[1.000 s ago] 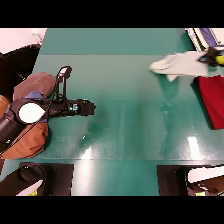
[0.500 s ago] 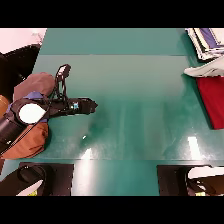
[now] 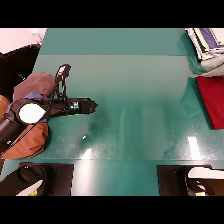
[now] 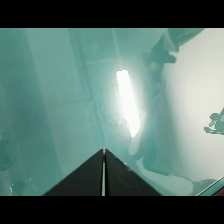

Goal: Fold the shirts.

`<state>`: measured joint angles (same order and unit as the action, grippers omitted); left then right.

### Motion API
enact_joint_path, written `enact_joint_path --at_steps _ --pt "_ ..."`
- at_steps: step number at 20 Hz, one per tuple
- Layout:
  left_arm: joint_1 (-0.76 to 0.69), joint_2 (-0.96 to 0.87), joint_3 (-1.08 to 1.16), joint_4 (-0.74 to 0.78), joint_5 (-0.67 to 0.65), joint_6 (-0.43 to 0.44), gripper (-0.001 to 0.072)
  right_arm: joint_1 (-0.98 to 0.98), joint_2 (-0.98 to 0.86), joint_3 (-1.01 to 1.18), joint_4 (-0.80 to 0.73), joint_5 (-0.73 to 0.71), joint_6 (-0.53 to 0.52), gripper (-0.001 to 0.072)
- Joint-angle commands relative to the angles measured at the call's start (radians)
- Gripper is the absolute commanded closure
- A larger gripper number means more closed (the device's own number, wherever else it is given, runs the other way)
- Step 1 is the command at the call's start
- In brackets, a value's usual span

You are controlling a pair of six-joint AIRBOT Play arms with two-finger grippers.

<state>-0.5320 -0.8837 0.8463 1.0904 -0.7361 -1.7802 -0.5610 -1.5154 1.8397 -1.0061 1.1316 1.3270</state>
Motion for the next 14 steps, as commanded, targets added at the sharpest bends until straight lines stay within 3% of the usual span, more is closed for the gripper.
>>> enact_joint_path --at_steps 1,9,10,11,12,14 --pt "0.0 0.001 0.0 0.005 -0.003 0.008 0.0686 -0.018 0.043 -0.071 -0.098 0.152 0.028 0.0698" --pt "0.0 0.001 0.0 0.011 -0.013 0.037 0.0685 -0.175 0.243 -0.504 -0.228 0.225 0.098 0.0691" --pt "0.0 0.001 0.0 0.011 -0.013 0.037 0.0686 -0.205 0.261 -0.537 -0.226 0.235 0.098 0.0558" --pt "0.0 0.001 0.0 0.011 -0.014 0.038 0.0686 -0.236 0.278 -0.568 -0.226 0.238 0.098 0.0256" --pt "0.0 0.001 0.0 0.011 -0.014 0.038 0.0686 -0.266 0.292 -0.591 -0.225 0.243 0.105 0.0044" --pt "0.0 0.001 0.0 0.011 -0.014 0.038 0.0686 -0.312 0.317 -0.6 -0.211 0.263 0.137 0.0029"
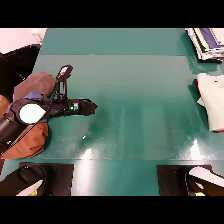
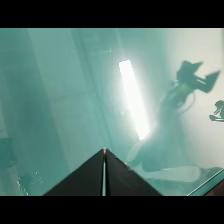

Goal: Fold the shirts.

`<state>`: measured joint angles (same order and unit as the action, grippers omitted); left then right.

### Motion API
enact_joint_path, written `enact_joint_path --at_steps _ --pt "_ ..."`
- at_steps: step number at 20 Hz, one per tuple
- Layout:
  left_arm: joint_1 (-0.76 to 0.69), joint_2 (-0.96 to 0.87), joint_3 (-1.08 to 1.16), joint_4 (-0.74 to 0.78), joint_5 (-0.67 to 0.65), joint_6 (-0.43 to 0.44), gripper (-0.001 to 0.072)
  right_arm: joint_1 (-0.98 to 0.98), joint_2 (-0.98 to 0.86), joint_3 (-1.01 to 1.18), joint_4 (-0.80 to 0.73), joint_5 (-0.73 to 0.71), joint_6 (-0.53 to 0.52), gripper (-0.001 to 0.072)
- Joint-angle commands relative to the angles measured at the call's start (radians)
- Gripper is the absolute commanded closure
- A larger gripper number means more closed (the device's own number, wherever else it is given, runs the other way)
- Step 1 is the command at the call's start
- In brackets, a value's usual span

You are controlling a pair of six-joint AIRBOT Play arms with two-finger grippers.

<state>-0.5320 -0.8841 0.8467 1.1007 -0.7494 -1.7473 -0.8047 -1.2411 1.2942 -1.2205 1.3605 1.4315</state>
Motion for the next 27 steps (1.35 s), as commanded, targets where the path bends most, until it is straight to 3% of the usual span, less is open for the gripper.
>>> enact_joint_path --at_steps 1,5,10,14,16,17,27 --pt "0.0 0.001 0.0 0.0 -0.001 0.005 0.0686 -0.076 0.063 -0.054 0.035 0.025 0.033 0.0043" --pt "0.0 0.001 0.0 -0.002 -0.002 0.0 0.0685 0.017 0.149 -0.054 0.21 -0.042 0.022 0.006" --pt "0.0 0.001 0.0 -0.01 0.026 0.0 0.0685 0.335 0.194 -0.053 0.232 -0.056 0.022 0.0079" --pt "0.0 0.001 0.0 -0.01 0.056 0.0 0.0685 0.578 0.195 -0.053 0.225 -0.06 0.015 0.0431" --pt "0.0 0.001 0.0 -0.01 0.06 0.0 0.0685 0.664 0.195 -0.053 0.225 -0.059 -0.002 0.0658" --pt "0.0 0.001 0.0 -0.01 0.06 0.0 0.0685 0.698 0.195 -0.053 0.225 -0.056 -0.002 0.0697" --pt "0.0 0.001 0.0 -0.01 0.061 0.0 0.0685 0.795 0.195 -0.054 0.225 -0.053 -0.002 0.0697"
